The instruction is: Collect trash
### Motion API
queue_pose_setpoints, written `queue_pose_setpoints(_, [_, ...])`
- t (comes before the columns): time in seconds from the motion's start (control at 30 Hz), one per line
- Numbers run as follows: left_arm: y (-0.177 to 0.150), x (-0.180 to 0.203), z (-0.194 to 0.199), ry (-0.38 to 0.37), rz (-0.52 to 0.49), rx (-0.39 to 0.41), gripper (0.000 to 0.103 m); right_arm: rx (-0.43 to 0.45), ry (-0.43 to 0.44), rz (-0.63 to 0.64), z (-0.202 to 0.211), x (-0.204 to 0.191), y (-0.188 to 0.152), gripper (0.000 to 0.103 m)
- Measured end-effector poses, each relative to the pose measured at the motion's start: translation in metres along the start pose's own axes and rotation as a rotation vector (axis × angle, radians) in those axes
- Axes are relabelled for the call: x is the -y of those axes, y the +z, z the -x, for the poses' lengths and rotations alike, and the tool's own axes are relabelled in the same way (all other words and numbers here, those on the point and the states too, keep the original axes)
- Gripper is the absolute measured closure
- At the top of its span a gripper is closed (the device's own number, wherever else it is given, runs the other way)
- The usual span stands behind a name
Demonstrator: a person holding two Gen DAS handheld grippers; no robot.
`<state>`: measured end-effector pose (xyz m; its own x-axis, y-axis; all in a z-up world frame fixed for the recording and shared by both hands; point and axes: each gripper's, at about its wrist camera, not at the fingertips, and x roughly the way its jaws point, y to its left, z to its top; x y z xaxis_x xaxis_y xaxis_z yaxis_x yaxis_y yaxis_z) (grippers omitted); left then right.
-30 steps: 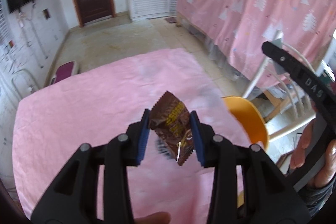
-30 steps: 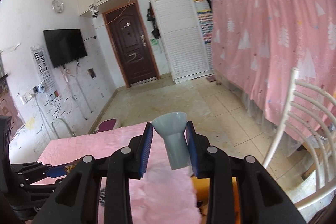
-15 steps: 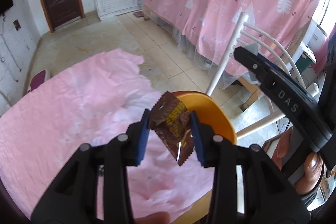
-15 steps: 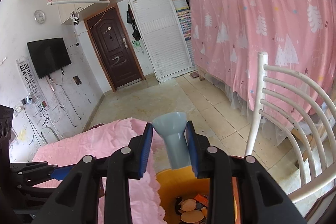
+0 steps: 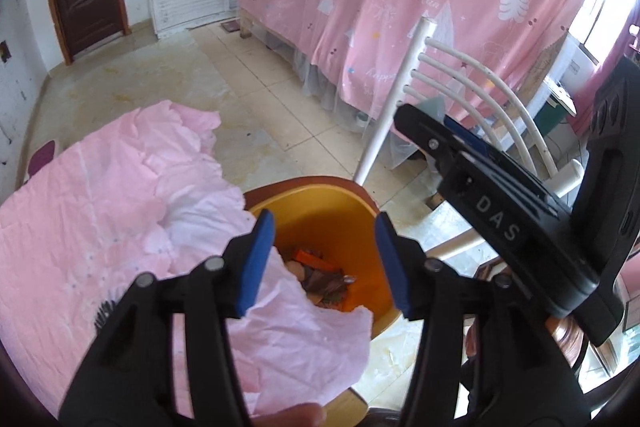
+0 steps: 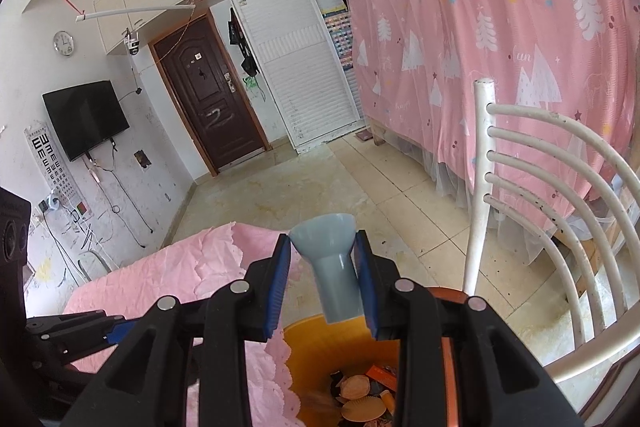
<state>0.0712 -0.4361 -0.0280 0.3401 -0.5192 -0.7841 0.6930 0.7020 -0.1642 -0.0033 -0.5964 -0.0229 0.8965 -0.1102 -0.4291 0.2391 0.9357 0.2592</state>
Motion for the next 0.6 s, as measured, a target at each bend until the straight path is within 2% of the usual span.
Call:
queue_pose_setpoints(0.37, [-0.006, -0.04, 0.03, 0.034, 0.098, 0.05, 0.051, -0.052, -0.006, 0.023, -0.01, -0.018, -0.006, 0.079])
queue_pose_setpoints(0.5, [-0.008, -0.053, 0.042, 0.049, 0.119, 0.074, 0.049, -0.054, -0.038, 0.025, -0.012, -0.025, -0.008, 0.051])
queue_pose_setpoints(0.6, [-0.012, -0.064, 0.052, 0.063, 0.134, 0.096, 0.049, -0.046, -0.036, 0.034, -0.011, -0.033, -0.008, 0.049])
